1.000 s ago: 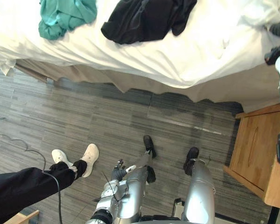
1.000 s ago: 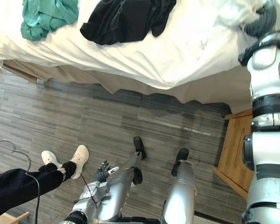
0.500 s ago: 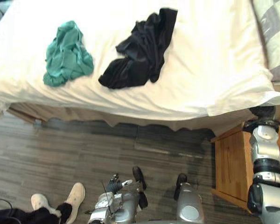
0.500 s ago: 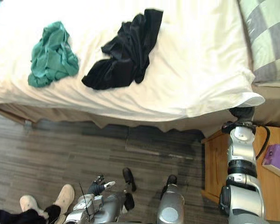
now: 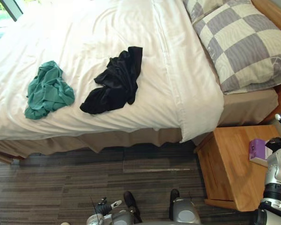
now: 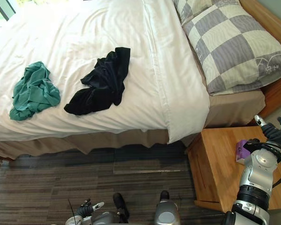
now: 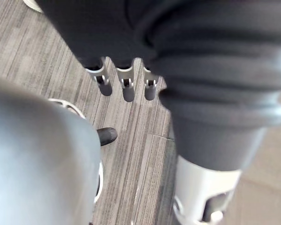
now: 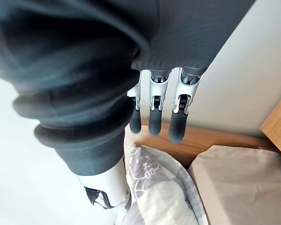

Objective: Tidy the bed and pick cloth on bed and put in laundry

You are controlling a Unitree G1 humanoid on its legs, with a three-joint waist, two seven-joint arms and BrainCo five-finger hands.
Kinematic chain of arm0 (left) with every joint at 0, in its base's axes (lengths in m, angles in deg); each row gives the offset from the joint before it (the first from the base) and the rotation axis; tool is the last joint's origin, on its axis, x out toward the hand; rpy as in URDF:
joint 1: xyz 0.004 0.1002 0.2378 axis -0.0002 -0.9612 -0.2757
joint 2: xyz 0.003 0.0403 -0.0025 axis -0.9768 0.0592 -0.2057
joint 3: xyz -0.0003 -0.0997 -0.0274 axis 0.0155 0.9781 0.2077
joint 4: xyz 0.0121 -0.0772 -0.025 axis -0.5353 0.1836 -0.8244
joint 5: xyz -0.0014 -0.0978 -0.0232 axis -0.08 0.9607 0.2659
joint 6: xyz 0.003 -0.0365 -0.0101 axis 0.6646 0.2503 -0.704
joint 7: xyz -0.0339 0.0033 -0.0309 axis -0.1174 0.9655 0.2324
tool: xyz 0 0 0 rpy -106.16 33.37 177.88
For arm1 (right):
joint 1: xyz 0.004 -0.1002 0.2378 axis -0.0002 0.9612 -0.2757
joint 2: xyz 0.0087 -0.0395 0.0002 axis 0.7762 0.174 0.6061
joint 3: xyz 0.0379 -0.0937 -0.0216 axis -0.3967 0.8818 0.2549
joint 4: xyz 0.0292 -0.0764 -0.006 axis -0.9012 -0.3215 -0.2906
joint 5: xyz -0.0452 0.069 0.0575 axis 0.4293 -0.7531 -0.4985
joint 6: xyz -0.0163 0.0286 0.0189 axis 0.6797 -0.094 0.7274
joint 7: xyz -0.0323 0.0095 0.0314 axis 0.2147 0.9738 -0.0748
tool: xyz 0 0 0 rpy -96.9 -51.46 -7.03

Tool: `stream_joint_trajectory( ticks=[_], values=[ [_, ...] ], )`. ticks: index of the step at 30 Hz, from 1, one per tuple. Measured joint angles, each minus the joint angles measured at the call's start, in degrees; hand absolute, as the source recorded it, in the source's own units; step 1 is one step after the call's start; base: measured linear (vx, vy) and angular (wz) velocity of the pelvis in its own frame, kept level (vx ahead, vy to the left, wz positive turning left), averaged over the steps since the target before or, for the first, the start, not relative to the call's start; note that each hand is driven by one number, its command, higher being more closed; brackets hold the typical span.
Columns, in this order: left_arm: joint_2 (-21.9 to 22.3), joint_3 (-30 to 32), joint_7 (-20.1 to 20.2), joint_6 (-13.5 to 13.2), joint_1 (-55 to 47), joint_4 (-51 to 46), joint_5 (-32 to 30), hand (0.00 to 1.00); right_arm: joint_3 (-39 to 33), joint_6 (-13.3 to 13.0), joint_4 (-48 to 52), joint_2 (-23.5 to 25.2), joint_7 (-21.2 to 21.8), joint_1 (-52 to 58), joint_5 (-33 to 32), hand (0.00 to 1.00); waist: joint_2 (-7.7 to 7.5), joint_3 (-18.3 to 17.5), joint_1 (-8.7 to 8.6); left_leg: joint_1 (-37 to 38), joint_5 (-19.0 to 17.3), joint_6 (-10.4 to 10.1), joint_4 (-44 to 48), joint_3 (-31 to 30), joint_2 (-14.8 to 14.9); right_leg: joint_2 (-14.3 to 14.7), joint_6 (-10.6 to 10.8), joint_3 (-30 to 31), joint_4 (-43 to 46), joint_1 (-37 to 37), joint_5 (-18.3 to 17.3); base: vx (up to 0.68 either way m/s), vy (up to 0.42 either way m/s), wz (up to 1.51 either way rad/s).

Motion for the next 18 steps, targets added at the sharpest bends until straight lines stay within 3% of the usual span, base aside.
stream_joint_trajectory(
  ticks=[3, 7, 10, 13, 15, 18],
  values=[
    [0.46, -0.02, -0.01, -0.09, -0.66, -0.09, 0.07, 0.00, 4.53, -0.12, -3.47, -2.72, 0.89, -5.35, -1.82, 1.00, 1.27, -0.52, -0.17, -1.17, -0.14, 0.20, 0.00, -0.51, -0.01, 0.17, 0.34, 0.88, -0.75, -0.58, 0.24, -0.03, 0.019, 0.08],
    [0.33, -0.39, 0.06, -0.73, -0.66, -0.67, 0.33, 0.00, 11.91, -1.64, -12.04, -7.96, 3.93, -21.06, -11.92, 1.00, 3.06, 0.97, 0.40, -3.36, 0.12, -0.03, -0.01, -0.90, -0.65, 0.06, 0.07, 2.26, -1.57, -2.49, 2.63, -0.04, 0.039, 0.03],
    [0.10, -0.88, 0.02, -1.61, -0.05, -0.50, 2.27, 0.00, 16.30, -5.02, -14.21, -12.15, 6.65, -34.72, -21.35, 1.00, 6.08, 4.53, 1.61, -6.39, 0.23, -0.20, -0.02, -2.33, -1.24, -0.04, 0.37, 2.68, -1.30, -5.16, 3.19, -0.03, 0.011, 0.16],
    [-0.17, -2.47, 0.02, -1.62, -0.10, 0.04, 3.51, 0.00, 18.89, -7.62, -14.21, -13.51, 7.42, -42.81, -25.32, 1.00, 7.57, 7.29, 3.15, -9.51, 0.75, -0.87, -0.01, -2.39, -1.35, -0.24, 0.06, 2.73, 0.01, -8.72, 3.40, 0.00, -0.021, 0.13],
    [-0.07, -2.92, 0.10, -2.16, -0.07, -0.12, 4.86, 0.00, 19.15, -7.95, -14.21, -13.56, 7.34, -45.89, -26.18, 1.00, 8.05, 8.32, 3.53, -11.82, 1.59, -1.20, -0.01, -2.56, -1.33, -0.53, -0.14, 2.06, 1.39, -11.11, 3.48, 0.04, -0.052, 0.18],
    [-0.23, -3.83, 0.08, -2.91, 1.13, -0.17, 6.61, 0.00, 20.33, -9.32, -14.20, -13.60, 7.19, -49.80, -27.53, 1.00, 8.67, 10.74, 4.10, -14.52, 3.20, -0.12, 0.02, -2.72, -2.20, -2.08, -0.47, 1.79, 6.71, -15.83, 1.57, 0.06, -0.064, 0.23]
  ],
)
